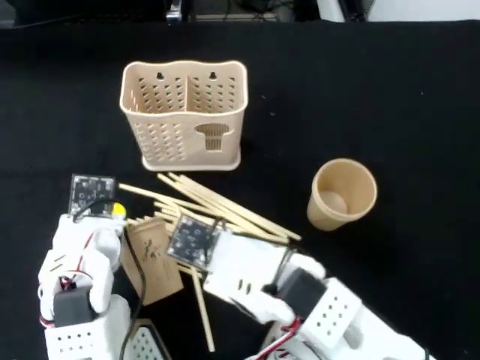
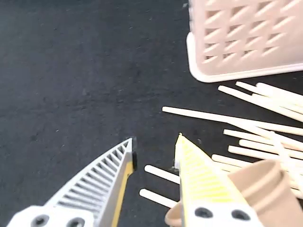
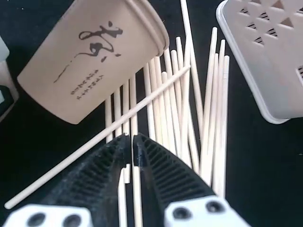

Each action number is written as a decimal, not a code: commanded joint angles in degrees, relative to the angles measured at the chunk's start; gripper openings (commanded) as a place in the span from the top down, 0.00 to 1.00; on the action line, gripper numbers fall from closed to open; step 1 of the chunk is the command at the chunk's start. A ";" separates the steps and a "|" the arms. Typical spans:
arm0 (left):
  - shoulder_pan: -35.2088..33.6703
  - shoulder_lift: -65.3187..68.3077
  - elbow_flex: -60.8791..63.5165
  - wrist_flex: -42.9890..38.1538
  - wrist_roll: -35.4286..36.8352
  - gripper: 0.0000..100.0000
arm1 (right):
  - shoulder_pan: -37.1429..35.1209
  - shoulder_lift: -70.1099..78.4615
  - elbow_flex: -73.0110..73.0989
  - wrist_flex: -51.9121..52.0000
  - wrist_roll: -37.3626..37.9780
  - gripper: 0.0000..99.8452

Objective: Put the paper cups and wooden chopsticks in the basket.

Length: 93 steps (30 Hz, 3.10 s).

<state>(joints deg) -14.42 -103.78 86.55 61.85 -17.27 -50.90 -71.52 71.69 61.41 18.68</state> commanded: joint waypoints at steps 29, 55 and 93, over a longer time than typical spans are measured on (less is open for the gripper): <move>1.10 -0.53 4.79 0.09 4.40 0.84 | -17.58 -15.52 16.66 -14.77 -16.79 0.96; -5.93 -0.53 8.57 -5.01 1.93 0.84 | -28.48 -15.43 18.24 -10.73 -7.21 0.99; -2.15 -0.53 5.49 6.42 1.58 0.84 | 1.76 -15.43 15.87 -28.57 -7.56 0.99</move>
<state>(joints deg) -17.41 -104.04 93.32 67.91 -15.16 -50.02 -86.64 92.26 36.70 10.86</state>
